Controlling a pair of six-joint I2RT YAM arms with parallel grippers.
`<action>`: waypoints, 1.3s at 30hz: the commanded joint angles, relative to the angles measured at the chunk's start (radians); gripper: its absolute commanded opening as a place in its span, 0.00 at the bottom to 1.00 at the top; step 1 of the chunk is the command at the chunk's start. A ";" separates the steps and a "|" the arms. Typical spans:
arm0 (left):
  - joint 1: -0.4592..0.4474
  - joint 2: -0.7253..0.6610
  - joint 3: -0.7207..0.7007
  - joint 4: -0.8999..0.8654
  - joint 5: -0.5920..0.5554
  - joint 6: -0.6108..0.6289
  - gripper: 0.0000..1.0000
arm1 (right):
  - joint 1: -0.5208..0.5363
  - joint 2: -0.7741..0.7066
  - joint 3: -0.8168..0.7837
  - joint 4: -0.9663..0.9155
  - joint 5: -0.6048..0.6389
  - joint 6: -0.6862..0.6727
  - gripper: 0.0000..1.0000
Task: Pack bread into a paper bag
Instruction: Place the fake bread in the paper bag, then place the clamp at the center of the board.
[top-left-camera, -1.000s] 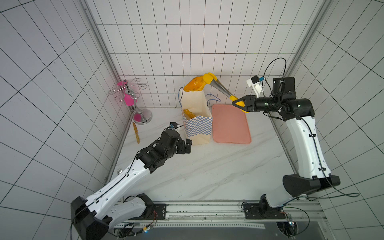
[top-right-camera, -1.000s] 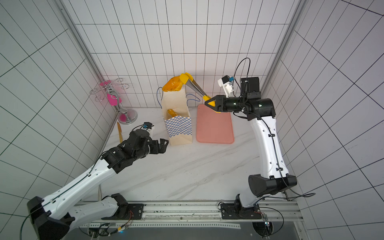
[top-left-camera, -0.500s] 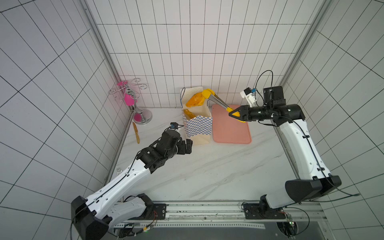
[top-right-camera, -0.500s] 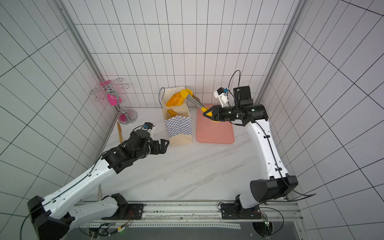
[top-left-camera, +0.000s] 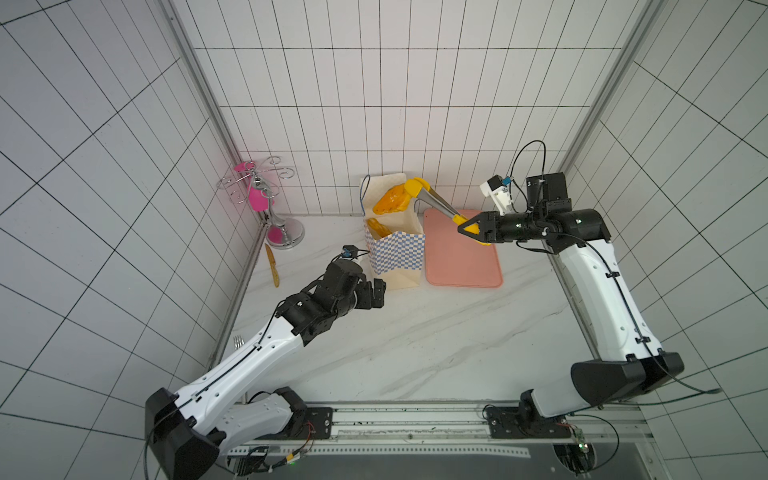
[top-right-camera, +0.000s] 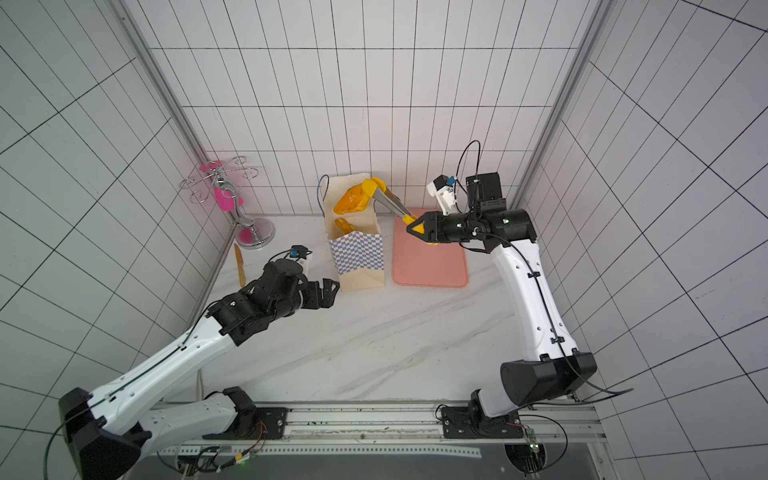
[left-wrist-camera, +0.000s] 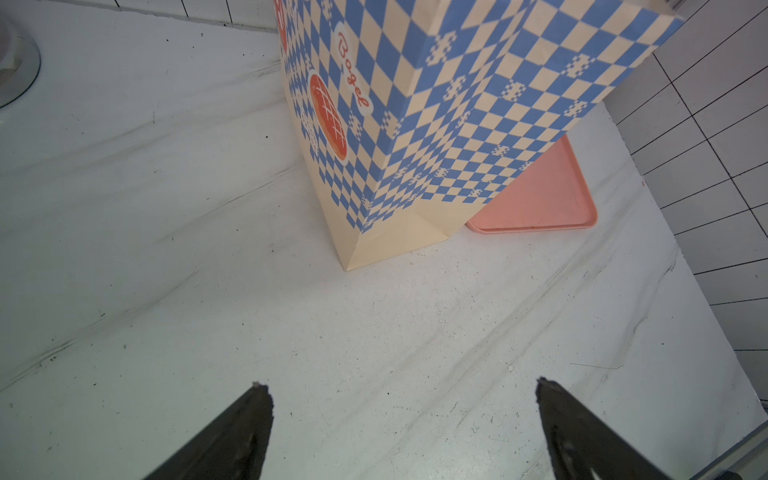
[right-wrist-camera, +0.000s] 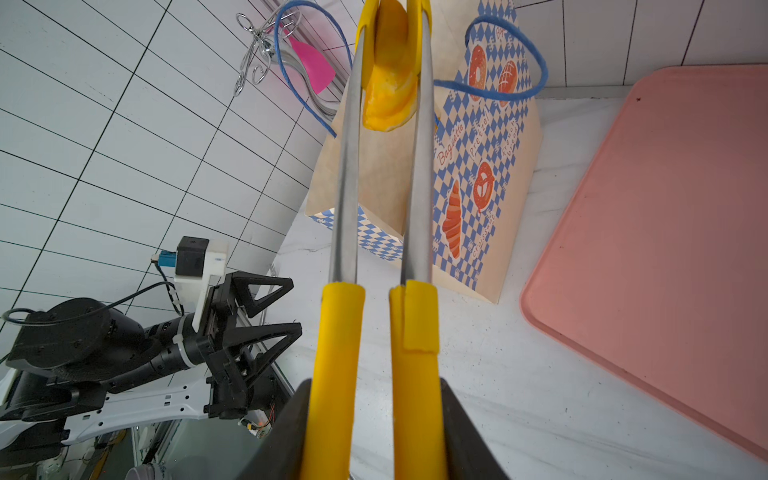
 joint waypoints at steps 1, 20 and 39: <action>-0.007 0.003 0.008 0.031 -0.014 0.010 0.99 | 0.009 -0.022 0.036 0.055 -0.006 -0.026 0.43; -0.008 -0.015 -0.002 0.030 -0.019 0.006 0.99 | 0.004 -0.076 0.074 0.068 0.342 0.055 0.35; -0.023 -0.030 -0.038 0.057 -0.023 -0.016 0.99 | -0.250 -0.211 -0.593 0.157 0.790 0.169 0.32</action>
